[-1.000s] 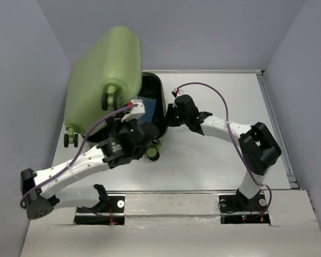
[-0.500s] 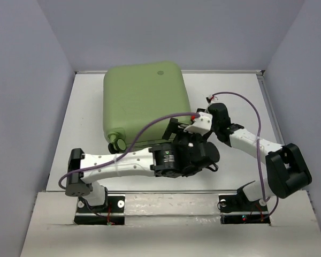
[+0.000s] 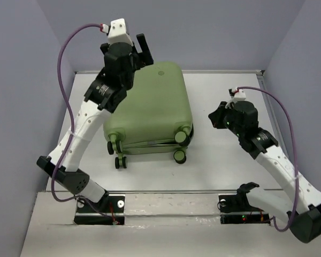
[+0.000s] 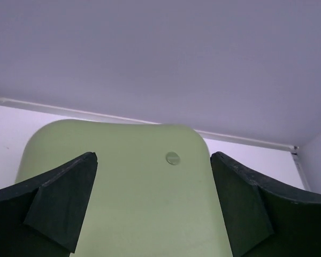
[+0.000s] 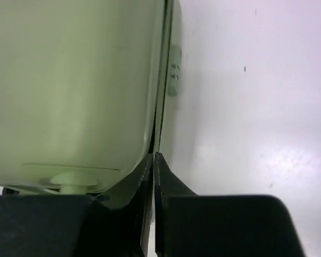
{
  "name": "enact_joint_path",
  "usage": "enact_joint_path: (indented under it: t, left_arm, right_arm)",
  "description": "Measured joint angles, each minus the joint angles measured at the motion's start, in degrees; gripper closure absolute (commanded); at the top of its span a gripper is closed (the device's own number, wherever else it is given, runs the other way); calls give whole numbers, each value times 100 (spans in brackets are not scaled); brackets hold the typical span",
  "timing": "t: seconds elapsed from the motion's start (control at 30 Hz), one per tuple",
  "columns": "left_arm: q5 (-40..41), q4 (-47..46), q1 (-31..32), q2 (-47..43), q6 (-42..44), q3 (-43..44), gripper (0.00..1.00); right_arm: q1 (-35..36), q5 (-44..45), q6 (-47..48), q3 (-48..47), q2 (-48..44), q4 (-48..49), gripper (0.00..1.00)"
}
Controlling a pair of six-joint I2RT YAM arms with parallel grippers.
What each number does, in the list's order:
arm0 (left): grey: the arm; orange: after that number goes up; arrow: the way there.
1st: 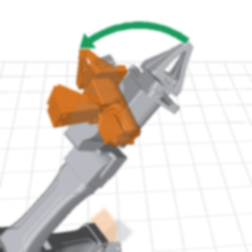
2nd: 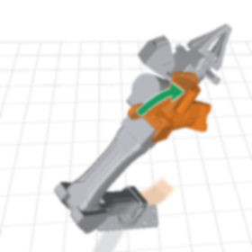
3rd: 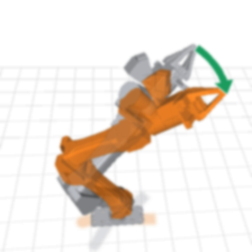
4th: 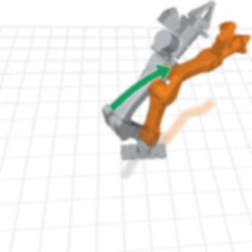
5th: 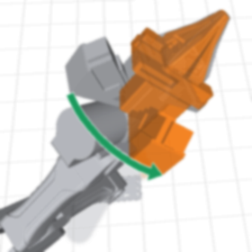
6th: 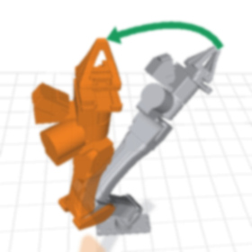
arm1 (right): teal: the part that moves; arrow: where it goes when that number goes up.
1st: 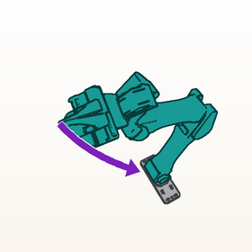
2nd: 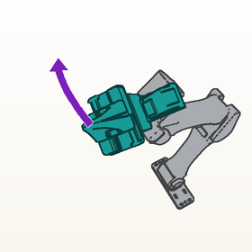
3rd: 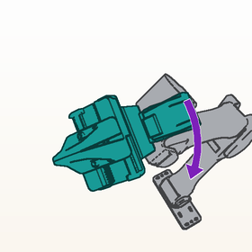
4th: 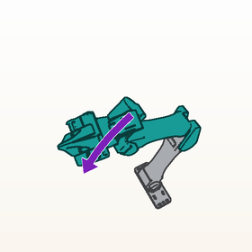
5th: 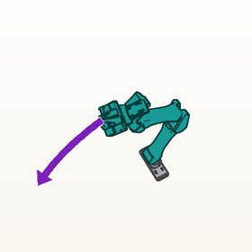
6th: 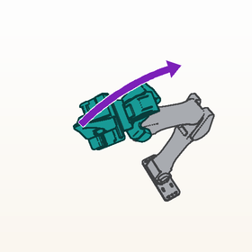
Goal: Pack the luggage
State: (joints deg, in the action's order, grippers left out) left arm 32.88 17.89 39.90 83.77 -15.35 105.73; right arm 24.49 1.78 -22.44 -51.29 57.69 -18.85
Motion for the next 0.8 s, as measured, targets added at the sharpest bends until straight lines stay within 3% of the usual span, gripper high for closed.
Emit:
enact_joint_path:
  t: [0.17, 0.23, 0.27, 0.3, 0.37, 0.4, 0.47, 0.63, 0.8]
  left_arm:
    - [-1753, 291, -1884, 1436, -74, 1274, 1]
    - [-2227, 437, -2343, 2177, -111, 2033, 1]
    - [-2474, 442, -2562, 2577, -144, 2424, 1]
    - [-2728, 442, -2745, 2979, -190, 2769, 1]
    - [-3226, 455, -3121, 3836, -343, 3563, 1]
    - [-3541, 365, -3303, 4227, -461, 3766, 1]
    - [-3932, 219, -3519, 4638, -621, 3794, 1]
    - [-4391, -278, -3849, 5344, -629, 3751, 1]
    - [-4734, -1071, -3764, 5799, -328, 3945, 1]
  right_arm:
    - [503, -450, 133, -116, -920, -188, 93]
    - [885, -645, 157, -63, -1058, -343, 84]
    - [1182, -708, 160, -57, -1078, -396, 76]
    - [1506, -826, 160, -55, -1075, -496, 52]
    - [1996, -894, 131, -57, -960, -636, 28]
    - [2153, -879, 173, -61, -898, -702, 11]
    - [2350, -811, 138, -68, -776, -866, 2]
    - [2398, 31, 144, -83, -568, -1298, 0]
    - [2393, 699, 127, -343, 190, -1397, 0]
